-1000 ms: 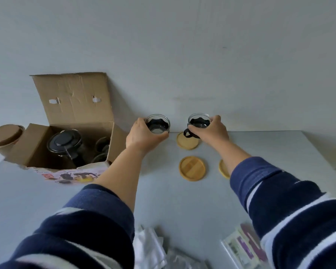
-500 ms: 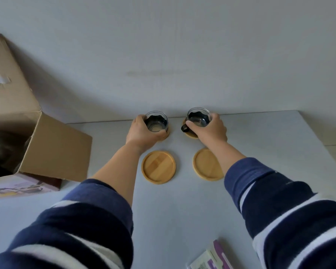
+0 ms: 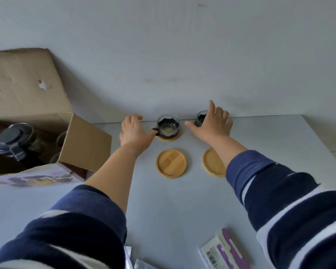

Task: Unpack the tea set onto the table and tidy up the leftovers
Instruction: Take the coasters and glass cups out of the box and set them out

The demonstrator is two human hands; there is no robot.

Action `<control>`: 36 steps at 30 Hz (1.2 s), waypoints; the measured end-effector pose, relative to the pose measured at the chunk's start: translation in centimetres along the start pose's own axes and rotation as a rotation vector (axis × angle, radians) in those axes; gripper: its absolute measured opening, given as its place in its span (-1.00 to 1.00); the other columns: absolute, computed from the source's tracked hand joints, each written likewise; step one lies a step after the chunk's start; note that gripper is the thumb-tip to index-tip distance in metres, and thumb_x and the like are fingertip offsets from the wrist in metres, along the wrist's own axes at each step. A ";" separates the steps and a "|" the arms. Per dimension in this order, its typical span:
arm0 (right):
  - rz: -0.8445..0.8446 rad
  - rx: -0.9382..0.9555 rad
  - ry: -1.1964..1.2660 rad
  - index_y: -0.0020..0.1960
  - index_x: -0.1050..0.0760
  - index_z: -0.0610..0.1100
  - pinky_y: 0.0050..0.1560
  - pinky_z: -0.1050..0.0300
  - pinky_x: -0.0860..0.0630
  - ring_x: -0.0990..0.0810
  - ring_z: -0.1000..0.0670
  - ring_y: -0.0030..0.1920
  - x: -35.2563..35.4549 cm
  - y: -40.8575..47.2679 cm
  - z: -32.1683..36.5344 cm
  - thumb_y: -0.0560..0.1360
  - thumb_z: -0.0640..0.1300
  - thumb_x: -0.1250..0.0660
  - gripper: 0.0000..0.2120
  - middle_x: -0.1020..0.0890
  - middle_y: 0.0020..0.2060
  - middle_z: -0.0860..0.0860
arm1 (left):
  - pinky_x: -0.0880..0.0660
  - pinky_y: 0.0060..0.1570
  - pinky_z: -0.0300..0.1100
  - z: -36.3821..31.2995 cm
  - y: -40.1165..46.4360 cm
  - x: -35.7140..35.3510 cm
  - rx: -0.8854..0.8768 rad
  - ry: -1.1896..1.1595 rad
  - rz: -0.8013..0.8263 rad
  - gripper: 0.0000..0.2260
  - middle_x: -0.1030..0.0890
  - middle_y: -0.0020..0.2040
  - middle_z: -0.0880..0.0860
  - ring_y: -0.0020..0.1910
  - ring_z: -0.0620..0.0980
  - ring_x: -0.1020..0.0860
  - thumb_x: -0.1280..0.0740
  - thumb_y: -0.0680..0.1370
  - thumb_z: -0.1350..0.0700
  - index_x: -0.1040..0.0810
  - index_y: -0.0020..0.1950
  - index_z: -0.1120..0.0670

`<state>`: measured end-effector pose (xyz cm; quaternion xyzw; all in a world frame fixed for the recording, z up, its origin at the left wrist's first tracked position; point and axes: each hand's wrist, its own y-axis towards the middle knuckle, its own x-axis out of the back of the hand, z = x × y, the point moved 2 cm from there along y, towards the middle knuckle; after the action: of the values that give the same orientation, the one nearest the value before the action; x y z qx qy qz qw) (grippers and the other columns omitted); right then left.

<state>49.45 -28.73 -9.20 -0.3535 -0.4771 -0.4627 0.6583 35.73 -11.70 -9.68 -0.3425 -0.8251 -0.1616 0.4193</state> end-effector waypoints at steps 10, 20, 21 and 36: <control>0.260 0.367 0.092 0.35 -0.35 0.02 0.26 -0.10 -0.34 -0.22 -0.18 0.38 -1.4 -8.6 17.5 0.51 0.19 -0.20 -0.53 -0.34 0.32 -0.10 | 0.06 0.51 0.19 11.0 -3.9 15.2 0.075 0.236 -0.249 -0.69 -0.21 0.50 0.05 0.54 0.11 -0.04 -0.33 0.51 0.02 -0.52 0.25 -0.02; 0.461 0.431 0.202 0.37 -0.37 -0.03 0.36 -0.14 -0.31 -0.23 -0.23 0.39 -5.6 -12.1 30.5 0.47 0.20 -0.26 -0.45 -0.30 0.36 -0.14 | 0.33 0.39 0.35 16.4 -4.7 19.2 0.379 0.470 0.158 -0.23 0.32 0.58 0.05 0.48 0.28 0.42 -0.30 0.37 -0.41 -0.28 0.51 -0.13; 0.449 0.432 0.127 0.38 -0.36 -0.06 0.36 -0.15 -0.29 -0.19 -0.24 0.40 -6.0 -11.9 31.0 0.46 0.20 -0.26 -0.42 -0.26 0.38 -0.15 | 0.35 0.38 0.35 16.0 -4.3 19.1 0.420 0.486 0.202 -0.19 0.35 0.57 0.06 0.47 0.28 0.44 -0.32 0.36 -0.42 -0.24 0.53 -0.11; 0.146 0.349 -0.902 0.40 -0.38 0.00 0.26 -0.60 0.30 0.06 -0.37 0.49 -8.9 -11.4 36.5 0.46 0.16 -0.30 -0.45 -0.20 0.49 -0.21 | 0.26 0.44 0.30 13.8 -3.0 18.0 0.651 0.455 0.269 -0.34 0.48 0.50 0.18 0.46 0.37 0.40 -0.12 0.63 0.06 0.24 0.58 0.13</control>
<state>26.59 3.12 -6.70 -0.4357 -0.7590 -0.1295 0.4661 18.11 1.55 -3.41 -0.2523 -0.6672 0.0921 0.6947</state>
